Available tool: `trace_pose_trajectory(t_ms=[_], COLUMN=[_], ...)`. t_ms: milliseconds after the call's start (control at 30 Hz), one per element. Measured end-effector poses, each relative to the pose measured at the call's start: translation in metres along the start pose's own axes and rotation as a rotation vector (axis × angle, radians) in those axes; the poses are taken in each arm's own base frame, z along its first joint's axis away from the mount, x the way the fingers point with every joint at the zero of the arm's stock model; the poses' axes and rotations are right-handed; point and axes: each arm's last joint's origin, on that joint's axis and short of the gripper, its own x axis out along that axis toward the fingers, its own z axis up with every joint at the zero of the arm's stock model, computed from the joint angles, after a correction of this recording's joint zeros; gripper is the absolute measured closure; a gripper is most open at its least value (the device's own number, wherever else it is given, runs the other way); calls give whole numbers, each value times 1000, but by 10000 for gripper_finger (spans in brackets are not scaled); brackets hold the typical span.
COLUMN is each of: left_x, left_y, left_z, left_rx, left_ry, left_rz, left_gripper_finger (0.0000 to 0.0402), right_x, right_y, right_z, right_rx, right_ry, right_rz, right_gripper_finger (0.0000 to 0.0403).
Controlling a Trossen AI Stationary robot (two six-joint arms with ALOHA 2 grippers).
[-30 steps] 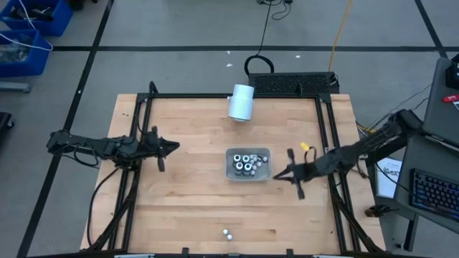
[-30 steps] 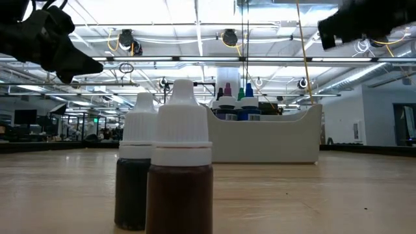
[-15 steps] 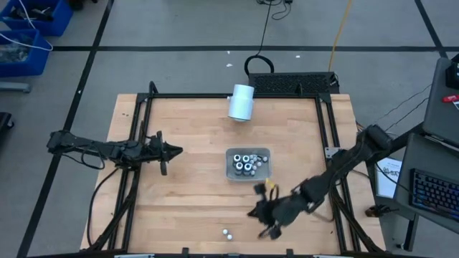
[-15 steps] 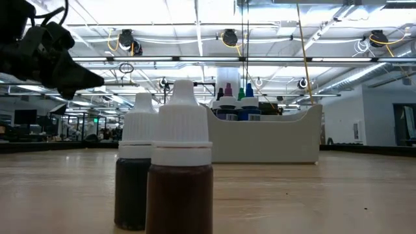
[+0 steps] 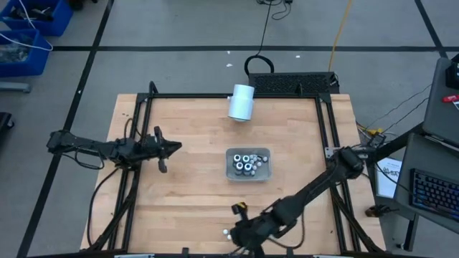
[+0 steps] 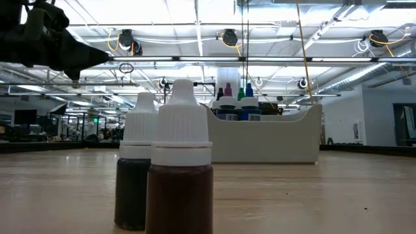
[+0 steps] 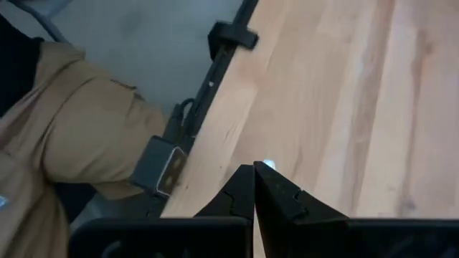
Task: Pick & Place food coloring
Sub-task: Put the small red food coloring bottle into the gray bin
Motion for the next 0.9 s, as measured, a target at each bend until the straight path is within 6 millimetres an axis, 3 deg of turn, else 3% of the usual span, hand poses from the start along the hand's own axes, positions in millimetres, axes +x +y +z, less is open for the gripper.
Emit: trace_pose_trajectory(t_ms=[233,733,900], left_x=[0,0,0], left_y=[0,2,2], left_z=[0,0,-1], left_rx=[11,42,29], left_ry=[-2,5,13], left_rz=[8,54,54], left_gripper_finger=[366,366,366], right_x=[42,46,47], right_y=[2,-13,-10], right_z=[-14,2,2], right_rx=[-142,-88,-111], right_ry=[105,-26,-54], right_rz=[57,30,42], right_gripper_finger=[403,402,376])
